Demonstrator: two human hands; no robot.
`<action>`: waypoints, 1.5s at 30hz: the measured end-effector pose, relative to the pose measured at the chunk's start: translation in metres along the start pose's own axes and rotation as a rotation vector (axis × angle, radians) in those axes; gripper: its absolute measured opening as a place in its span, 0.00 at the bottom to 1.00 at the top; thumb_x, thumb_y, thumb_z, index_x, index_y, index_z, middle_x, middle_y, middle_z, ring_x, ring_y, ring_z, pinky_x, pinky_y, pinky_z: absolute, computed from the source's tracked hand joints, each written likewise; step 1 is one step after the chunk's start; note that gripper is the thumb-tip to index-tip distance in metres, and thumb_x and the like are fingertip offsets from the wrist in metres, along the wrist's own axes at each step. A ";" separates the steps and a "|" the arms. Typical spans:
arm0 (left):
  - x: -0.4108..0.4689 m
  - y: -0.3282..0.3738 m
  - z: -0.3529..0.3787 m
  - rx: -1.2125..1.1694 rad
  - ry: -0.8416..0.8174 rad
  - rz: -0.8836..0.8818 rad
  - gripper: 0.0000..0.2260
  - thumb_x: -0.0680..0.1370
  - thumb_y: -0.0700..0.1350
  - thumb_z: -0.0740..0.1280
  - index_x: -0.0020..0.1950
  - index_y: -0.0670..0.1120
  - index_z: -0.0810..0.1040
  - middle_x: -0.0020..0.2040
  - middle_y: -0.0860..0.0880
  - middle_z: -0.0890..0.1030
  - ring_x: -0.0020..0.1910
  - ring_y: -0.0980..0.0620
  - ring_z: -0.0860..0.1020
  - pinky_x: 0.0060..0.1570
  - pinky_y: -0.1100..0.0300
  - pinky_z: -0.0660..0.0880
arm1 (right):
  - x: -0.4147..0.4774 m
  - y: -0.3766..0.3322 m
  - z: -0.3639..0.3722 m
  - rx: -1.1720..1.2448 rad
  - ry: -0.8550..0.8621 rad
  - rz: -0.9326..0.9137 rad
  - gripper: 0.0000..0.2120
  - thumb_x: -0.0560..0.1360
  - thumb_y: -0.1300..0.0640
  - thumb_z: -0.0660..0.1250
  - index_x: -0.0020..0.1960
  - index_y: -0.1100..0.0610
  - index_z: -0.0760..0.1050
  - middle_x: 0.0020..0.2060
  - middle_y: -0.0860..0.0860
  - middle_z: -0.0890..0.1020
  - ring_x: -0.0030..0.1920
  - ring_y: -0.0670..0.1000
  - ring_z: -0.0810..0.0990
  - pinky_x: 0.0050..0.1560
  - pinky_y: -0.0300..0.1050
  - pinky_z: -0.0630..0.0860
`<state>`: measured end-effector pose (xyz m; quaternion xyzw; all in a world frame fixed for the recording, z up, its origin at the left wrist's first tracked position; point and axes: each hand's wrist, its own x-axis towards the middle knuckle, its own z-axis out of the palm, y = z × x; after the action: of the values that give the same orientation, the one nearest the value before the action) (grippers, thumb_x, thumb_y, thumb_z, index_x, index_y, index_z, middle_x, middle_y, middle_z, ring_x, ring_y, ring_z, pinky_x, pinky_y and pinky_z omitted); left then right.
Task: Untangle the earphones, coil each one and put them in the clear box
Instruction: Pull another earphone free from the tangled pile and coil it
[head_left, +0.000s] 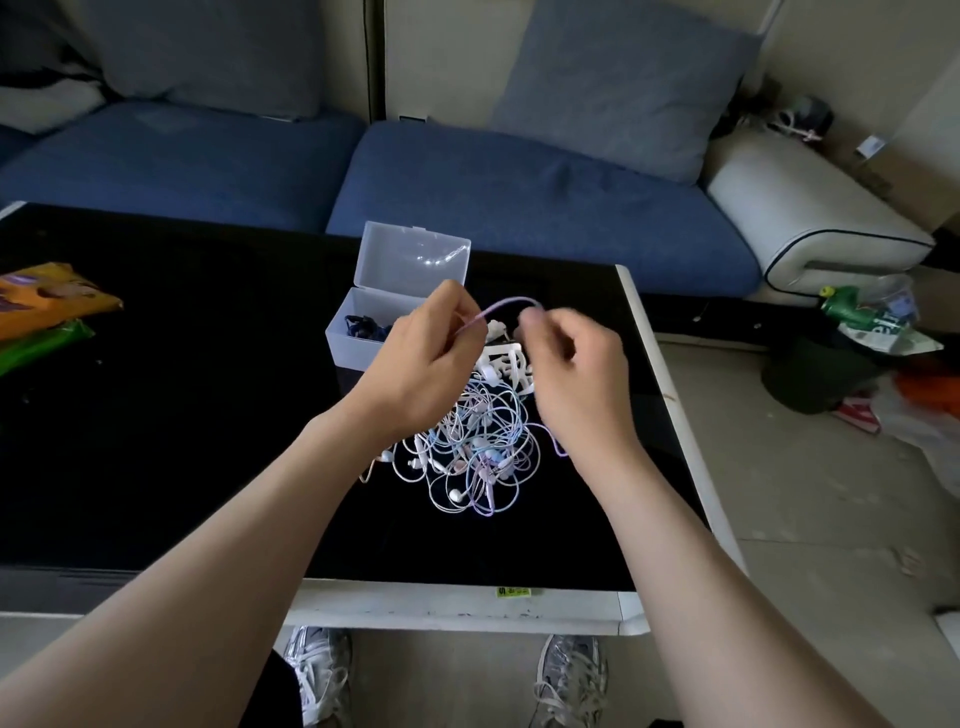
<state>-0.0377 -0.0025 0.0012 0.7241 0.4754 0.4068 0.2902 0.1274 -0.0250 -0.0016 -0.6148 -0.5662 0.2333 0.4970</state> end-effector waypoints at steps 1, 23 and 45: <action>0.001 -0.001 0.000 0.014 -0.005 0.000 0.06 0.85 0.44 0.63 0.48 0.46 0.73 0.32 0.53 0.75 0.30 0.56 0.69 0.32 0.61 0.66 | 0.003 0.000 -0.002 0.091 0.041 0.034 0.14 0.85 0.51 0.65 0.43 0.52 0.81 0.32 0.43 0.81 0.35 0.42 0.78 0.40 0.40 0.72; -0.022 -0.041 0.045 0.551 -0.762 -0.272 0.25 0.76 0.63 0.73 0.68 0.55 0.71 0.59 0.51 0.75 0.56 0.47 0.77 0.58 0.48 0.76 | 0.006 0.034 -0.049 -0.301 0.259 0.193 0.23 0.80 0.52 0.64 0.29 0.61 0.67 0.24 0.56 0.70 0.28 0.56 0.67 0.40 0.46 0.71; -0.029 -0.037 0.065 0.696 -0.636 -0.182 0.18 0.82 0.54 0.69 0.69 0.49 0.74 0.65 0.46 0.70 0.54 0.43 0.80 0.51 0.47 0.79 | -0.016 0.079 -0.008 -0.802 -0.608 0.037 0.04 0.76 0.57 0.75 0.50 0.50 0.82 0.44 0.46 0.76 0.51 0.54 0.81 0.51 0.51 0.81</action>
<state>-0.0050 -0.0172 -0.0703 0.8223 0.5324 -0.0451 0.1960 0.1670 -0.0324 -0.0718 -0.6715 -0.7195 0.1746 0.0299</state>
